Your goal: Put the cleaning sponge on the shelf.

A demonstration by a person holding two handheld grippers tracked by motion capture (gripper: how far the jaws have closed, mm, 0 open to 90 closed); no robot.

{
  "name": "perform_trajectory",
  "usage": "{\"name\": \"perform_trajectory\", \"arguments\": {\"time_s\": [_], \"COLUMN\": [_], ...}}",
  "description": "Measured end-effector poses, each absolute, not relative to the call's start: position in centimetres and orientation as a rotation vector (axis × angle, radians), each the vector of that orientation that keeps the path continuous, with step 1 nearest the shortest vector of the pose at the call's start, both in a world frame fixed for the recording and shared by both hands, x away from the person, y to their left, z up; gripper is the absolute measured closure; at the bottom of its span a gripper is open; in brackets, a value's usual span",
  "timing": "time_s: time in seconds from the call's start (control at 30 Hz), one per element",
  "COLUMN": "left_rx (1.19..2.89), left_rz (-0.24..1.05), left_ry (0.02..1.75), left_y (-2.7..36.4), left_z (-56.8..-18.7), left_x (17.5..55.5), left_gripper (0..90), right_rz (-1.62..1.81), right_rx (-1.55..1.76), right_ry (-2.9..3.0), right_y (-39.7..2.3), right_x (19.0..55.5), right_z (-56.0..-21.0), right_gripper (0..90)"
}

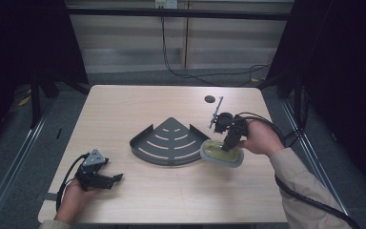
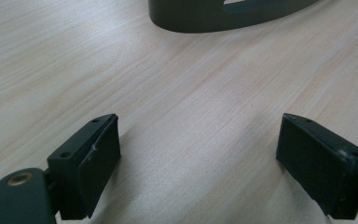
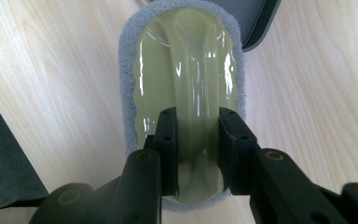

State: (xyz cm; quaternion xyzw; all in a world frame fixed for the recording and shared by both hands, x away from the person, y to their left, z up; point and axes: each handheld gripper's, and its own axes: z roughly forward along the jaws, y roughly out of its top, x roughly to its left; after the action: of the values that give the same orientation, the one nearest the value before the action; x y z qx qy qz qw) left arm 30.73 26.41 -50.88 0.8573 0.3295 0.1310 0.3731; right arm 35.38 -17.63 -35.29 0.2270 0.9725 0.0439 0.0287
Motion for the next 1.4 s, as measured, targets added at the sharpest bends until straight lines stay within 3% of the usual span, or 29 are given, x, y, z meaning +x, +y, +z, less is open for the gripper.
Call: {"name": "perform_trajectory", "arguments": {"time_s": [1.4], "left_rx": [2.198], "left_rz": [0.332], "left_ry": [0.844], "left_y": [26.4], "left_z": [-50.9], "left_x": [30.7], "left_gripper": [13.0], "right_rz": [0.187], "right_rx": [0.889], "right_ry": [2.921], "right_y": [-14.9], "right_x": [38.7], "right_z": [-34.0], "right_gripper": [71.3]}}
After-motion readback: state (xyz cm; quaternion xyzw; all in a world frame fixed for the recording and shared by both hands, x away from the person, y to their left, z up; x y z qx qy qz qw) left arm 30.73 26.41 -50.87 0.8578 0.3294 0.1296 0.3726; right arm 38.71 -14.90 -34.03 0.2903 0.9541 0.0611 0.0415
